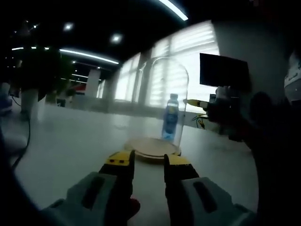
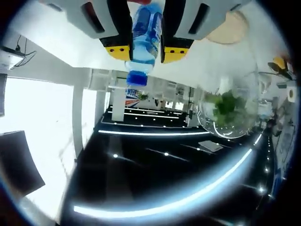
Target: Open the cover put in the Mizone put the cover back on
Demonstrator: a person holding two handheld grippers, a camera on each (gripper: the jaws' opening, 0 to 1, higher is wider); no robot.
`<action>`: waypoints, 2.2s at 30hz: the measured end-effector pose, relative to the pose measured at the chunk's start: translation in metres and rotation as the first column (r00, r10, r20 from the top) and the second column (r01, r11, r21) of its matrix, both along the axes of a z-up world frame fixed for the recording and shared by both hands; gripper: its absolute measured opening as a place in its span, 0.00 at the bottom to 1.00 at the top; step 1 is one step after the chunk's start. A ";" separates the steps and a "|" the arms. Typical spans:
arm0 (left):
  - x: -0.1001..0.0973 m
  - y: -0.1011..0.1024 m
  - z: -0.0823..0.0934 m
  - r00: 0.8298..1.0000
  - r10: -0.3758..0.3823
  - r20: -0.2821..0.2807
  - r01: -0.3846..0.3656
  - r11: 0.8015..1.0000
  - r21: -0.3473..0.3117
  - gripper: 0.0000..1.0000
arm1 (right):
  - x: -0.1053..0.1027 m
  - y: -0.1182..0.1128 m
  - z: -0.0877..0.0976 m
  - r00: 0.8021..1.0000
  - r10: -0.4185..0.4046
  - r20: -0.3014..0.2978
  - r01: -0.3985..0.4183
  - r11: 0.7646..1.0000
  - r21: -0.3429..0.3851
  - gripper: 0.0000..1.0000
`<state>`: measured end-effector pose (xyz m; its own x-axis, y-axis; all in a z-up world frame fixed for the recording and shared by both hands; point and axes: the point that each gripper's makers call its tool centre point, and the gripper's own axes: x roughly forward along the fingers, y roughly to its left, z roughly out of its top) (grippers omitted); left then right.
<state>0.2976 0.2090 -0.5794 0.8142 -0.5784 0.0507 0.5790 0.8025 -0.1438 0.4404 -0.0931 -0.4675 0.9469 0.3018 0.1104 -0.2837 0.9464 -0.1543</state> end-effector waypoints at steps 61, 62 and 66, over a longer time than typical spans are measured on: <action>0.080 -0.011 0.091 0.982 -0.166 0.093 0.165 0.986 0.018 0.46 | -0.033 0.083 0.002 0.846 0.530 -0.057 -0.532 0.846 -0.035 0.46; 0.081 -0.012 0.093 0.981 -0.172 0.095 0.171 0.985 0.015 0.46 | -0.034 0.084 0.002 0.840 0.539 -0.057 -0.541 0.840 -0.038 0.46; 0.093 -0.014 0.102 0.975 -0.195 0.110 0.193 0.981 0.028 0.45 | -0.037 0.092 0.001 0.803 0.592 -0.064 -0.594 0.805 -0.012 0.48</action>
